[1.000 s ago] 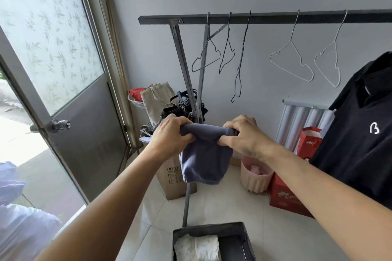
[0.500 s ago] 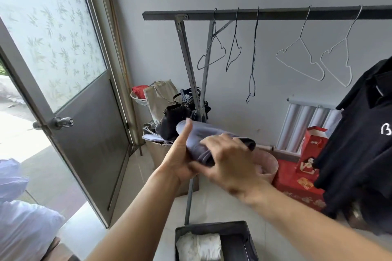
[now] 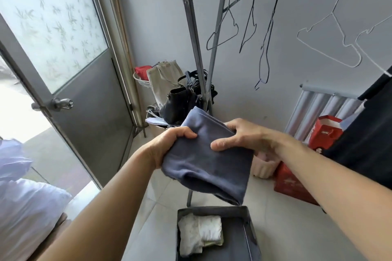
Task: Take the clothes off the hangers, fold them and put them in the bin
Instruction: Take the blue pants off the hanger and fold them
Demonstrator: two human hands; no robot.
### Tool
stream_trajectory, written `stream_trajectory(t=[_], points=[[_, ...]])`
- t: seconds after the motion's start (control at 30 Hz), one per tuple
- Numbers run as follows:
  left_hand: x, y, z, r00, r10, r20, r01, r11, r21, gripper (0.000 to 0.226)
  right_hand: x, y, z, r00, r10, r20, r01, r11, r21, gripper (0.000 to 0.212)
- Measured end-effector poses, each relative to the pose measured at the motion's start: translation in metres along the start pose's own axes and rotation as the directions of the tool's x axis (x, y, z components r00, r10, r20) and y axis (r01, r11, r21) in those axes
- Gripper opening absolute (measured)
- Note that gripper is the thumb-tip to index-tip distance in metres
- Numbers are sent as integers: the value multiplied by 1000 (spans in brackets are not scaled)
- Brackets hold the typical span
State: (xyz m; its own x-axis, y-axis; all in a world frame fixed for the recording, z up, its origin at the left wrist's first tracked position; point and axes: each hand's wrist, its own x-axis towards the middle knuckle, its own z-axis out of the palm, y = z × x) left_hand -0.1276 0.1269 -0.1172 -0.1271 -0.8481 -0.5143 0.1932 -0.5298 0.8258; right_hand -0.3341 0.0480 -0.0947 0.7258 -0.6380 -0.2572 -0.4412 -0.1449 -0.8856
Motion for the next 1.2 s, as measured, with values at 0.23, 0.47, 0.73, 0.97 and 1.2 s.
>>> stream_trajectory(t=[0.23, 0.47, 0.73, 0.97, 1.2], points=[[61, -48, -29, 958, 210, -197, -262, 917, -299, 69, 54, 53, 21, 890, -86, -447, 149, 983, 107, 24], [125, -70, -14, 845, 99, -526, -289, 912, -292, 29, 112, 105, 40, 837, 15, -548, 190, 930, 315, 23], [213, -104, -37, 767, -57, -639, -265, 879, -397, 42, 181, 186, 41, 797, 224, -560, 60, 894, 444, 36], [285, -182, -89, 861, -59, -505, -241, 827, -508, 47, 245, 291, 66, 846, 287, -450, -57, 887, 459, 24], [349, -349, -130, 868, -32, -496, -263, 817, -513, 66, 269, 442, 148, 825, 502, -258, -262, 745, 614, 16]])
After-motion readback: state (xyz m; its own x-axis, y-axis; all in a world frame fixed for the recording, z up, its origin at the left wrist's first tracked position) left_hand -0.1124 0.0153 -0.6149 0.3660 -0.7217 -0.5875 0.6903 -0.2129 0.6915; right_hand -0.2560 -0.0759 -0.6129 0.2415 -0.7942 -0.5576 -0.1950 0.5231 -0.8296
